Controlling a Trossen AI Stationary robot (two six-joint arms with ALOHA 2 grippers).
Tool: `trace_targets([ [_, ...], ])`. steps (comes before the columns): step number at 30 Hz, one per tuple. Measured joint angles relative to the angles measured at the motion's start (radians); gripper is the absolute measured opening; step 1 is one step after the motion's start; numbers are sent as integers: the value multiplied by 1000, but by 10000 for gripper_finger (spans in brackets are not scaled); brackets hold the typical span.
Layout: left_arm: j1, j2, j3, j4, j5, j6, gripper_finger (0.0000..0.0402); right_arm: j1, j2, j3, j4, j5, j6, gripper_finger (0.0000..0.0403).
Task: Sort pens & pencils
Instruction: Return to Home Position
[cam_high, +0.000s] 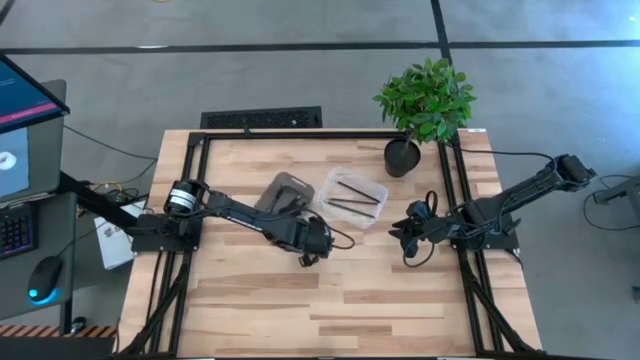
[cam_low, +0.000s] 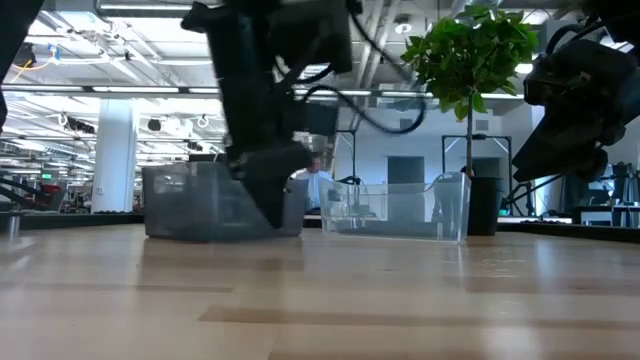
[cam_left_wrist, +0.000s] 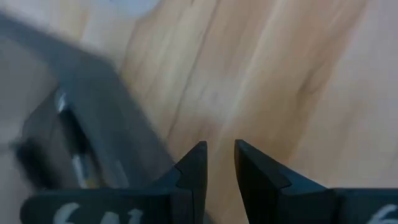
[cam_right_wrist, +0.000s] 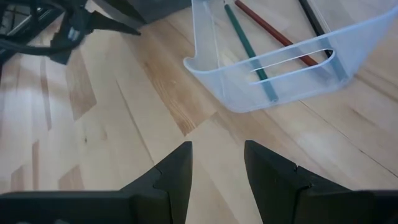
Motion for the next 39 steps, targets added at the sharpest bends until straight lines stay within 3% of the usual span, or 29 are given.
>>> trace_targets([
  [20, -152, -29, -10, -803, -290, -523, 73, 0, 0, 0, 0, 4, 6, 170],
  [25, -181, -70, -27, -801, -316, -617, 73, 0, 0, 0, -1, 4, -4, 170],
  [31, -309, -259, -81, -794, -380, -796, 73, 1, -29, 19, 14, 3, -64, 170],
  [39, -421, -530, -340, -723, -525, -973, 73, -82, -41, 39, 112, 46, -400, 170],
])
